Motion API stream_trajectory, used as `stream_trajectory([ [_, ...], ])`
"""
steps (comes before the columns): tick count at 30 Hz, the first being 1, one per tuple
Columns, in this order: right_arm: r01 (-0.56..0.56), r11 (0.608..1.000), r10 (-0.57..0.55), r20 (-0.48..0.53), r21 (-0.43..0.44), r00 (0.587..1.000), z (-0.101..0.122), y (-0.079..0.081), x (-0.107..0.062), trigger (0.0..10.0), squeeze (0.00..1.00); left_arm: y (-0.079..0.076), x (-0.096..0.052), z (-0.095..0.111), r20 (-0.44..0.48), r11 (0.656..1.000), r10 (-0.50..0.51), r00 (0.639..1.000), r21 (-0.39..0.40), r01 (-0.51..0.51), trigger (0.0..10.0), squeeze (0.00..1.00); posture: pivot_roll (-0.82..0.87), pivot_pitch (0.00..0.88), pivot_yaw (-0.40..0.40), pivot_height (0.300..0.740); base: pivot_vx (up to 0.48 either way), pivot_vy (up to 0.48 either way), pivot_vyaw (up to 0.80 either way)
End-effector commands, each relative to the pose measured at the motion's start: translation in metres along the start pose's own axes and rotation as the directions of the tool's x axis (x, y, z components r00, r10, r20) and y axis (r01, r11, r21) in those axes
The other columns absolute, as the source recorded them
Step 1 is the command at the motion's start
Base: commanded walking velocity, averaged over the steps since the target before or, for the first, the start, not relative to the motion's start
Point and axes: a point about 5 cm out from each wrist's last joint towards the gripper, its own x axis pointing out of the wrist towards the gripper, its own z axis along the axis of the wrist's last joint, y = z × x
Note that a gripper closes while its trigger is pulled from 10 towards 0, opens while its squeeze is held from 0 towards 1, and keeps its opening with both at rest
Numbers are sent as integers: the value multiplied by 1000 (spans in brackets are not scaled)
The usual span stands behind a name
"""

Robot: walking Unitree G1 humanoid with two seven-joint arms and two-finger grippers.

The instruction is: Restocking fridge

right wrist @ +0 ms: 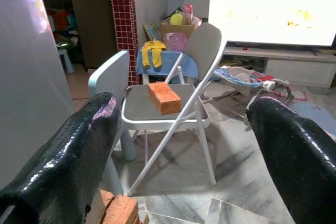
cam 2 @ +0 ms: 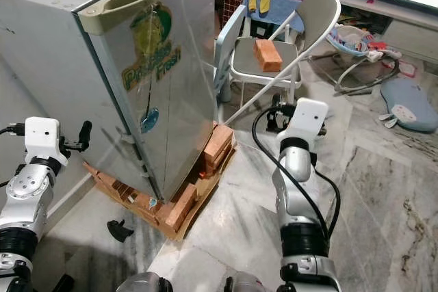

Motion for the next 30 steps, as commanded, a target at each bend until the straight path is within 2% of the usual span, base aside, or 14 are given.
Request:
stream_trajectory([
  [1, -6, 1000, 6, 6, -2, 1000, 1, 2, 2, 10000, 0, -1, 2, 7, 24, 1000, 2, 1000, 3, -2, 10000, 0, 36, 0, 12, 740, 0, 0, 0],
  [5, -27, 1000, 27, -6, -2, 1000, -5, 10, -4, 10000, 0, 3, -1, 1, 13, 1000, 11, 1000, 2, -11, 10000, 0, 13, 0, 15, 740, 0, 0, 0],
  [12, -12, 1000, 12, -18, -17, 1000, -8, 2, -7, 10000, 0, -8, -3, -1, 10, 1000, 0, 1000, -17, 0, 10000, 0, 2, 0, 20, 740, 0, 0, 0],
  [20, -14, 1000, 13, -35, -22, 999, -13, 1, -12, 10000, 0, -8, -7, -3, 6, 999, -34, 999, -16, 34, 10000, 0, 11, 0, 23, 740, 0, 0, 0],
  [30, -51, 998, 50, -40, -27, 998, -13, 9, -8, 10000, 0, -6, -7, 0, 13, 1000, -13, 1000, -23, 13, 10000, 0, 79, 0, -8, 740, 0, 0, 0],
])
